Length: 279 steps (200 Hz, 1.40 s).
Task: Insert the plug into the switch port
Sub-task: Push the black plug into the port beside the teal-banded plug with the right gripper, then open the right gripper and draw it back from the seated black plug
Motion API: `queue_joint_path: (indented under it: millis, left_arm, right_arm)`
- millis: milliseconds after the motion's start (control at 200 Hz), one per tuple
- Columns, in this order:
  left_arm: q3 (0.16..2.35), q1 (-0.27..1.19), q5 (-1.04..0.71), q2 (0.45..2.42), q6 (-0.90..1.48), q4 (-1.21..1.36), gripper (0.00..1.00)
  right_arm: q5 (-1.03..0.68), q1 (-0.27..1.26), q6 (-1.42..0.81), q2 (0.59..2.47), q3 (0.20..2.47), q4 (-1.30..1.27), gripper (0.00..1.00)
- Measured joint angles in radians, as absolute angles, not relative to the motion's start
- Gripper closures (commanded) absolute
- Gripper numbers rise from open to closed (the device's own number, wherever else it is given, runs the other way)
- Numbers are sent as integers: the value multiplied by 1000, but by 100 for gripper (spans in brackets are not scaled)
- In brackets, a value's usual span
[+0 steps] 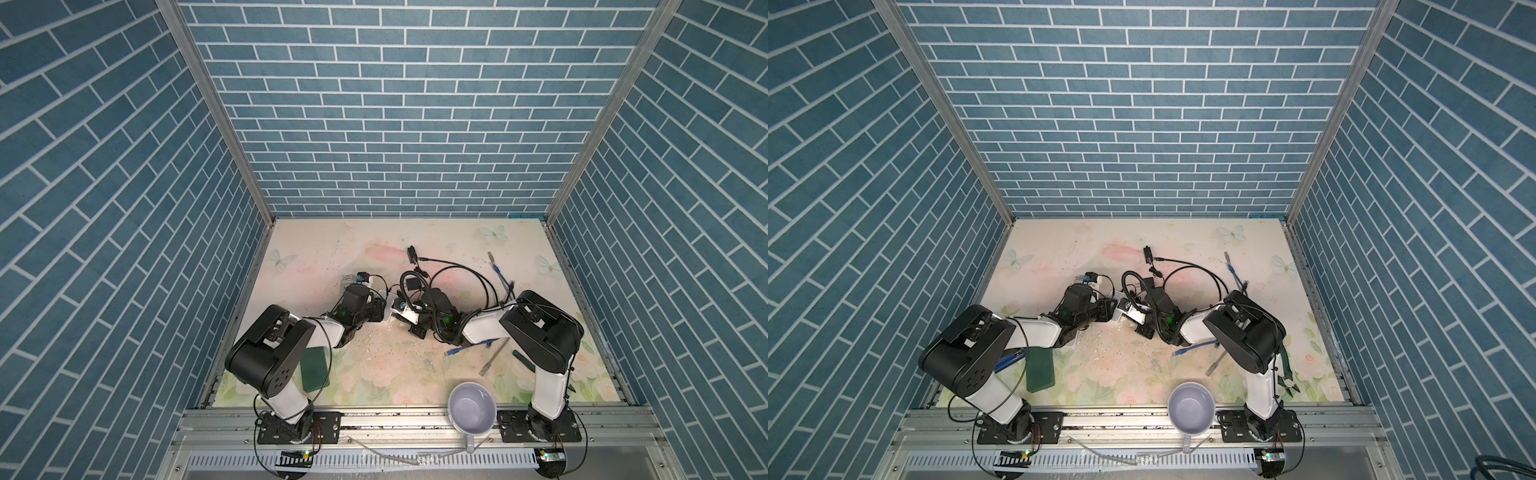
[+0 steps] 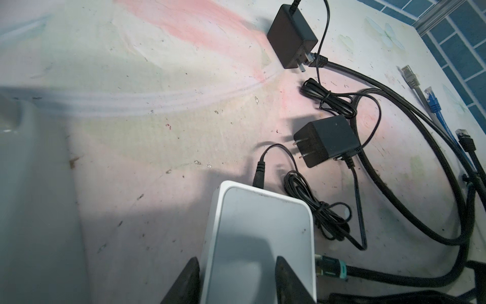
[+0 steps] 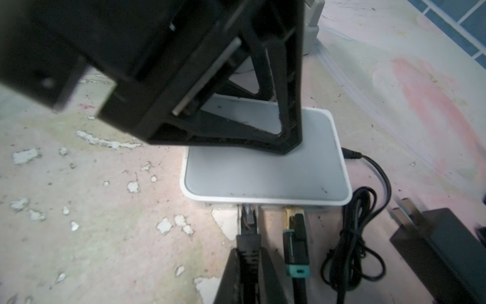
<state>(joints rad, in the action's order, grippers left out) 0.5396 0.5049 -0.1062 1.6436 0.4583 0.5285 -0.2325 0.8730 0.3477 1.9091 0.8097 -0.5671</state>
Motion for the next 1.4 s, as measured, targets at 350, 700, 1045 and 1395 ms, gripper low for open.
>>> queue_joint_path:
  millis: [350, 700, 1045, 1395]
  left_arm:
    - [540, 505, -63, 1668, 449, 574, 55]
    - [548, 504, -77, 1698, 428, 620, 55]
    - [562, 515, -80, 1683, 432, 585, 25]
    - [668, 544, -80, 1608, 403, 274, 0]
  right_arm:
    - [-241, 865, 348, 1944, 865, -548, 100]
    - [-274, 850, 363, 1946, 873, -545, 100]
    - [-266, 851, 399, 1955, 874, -557, 100]
    - [-318, 851, 467, 1937, 875, -533, 100]
